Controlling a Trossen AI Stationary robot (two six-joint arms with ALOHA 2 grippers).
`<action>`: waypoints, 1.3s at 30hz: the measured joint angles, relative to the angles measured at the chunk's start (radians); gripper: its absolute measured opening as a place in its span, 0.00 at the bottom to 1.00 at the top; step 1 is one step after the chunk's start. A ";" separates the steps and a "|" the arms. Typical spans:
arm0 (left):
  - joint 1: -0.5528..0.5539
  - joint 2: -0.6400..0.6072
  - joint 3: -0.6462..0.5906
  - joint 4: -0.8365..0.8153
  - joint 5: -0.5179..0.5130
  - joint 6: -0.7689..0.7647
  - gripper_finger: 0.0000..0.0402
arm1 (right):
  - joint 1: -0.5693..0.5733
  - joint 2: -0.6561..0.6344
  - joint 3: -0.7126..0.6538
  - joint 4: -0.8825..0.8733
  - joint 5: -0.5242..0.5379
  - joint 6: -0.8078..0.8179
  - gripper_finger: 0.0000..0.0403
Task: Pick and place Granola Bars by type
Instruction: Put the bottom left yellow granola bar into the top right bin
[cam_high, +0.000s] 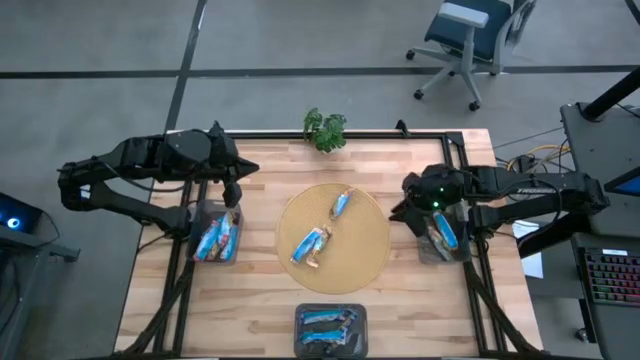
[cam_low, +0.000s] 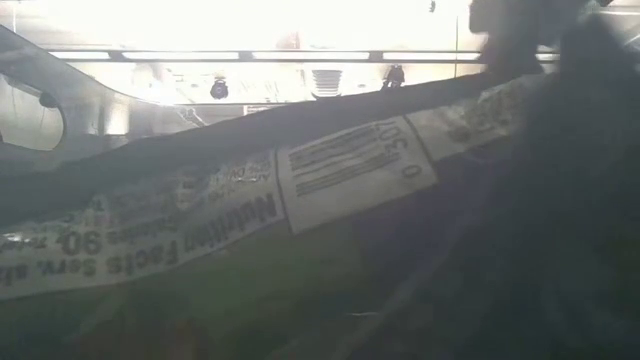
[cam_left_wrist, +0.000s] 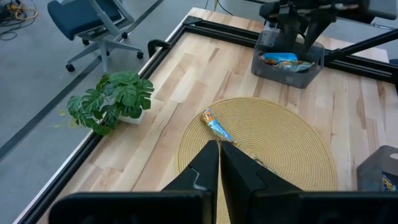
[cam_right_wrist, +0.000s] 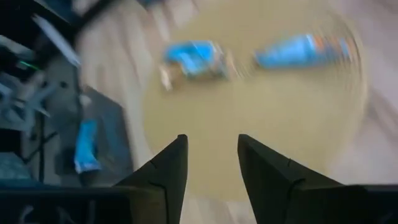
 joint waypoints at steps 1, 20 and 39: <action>0.000 0.000 0.000 0.000 0.000 0.000 0.00 | 0.000 0.000 0.000 0.044 -0.001 -0.019 0.33; 0.000 0.000 0.000 0.000 0.000 0.000 0.00 | -0.002 0.007 0.140 0.290 0.059 -0.249 0.32; 0.000 0.000 0.000 0.000 0.000 0.000 0.00 | -0.035 0.007 0.236 0.225 0.212 -0.372 0.37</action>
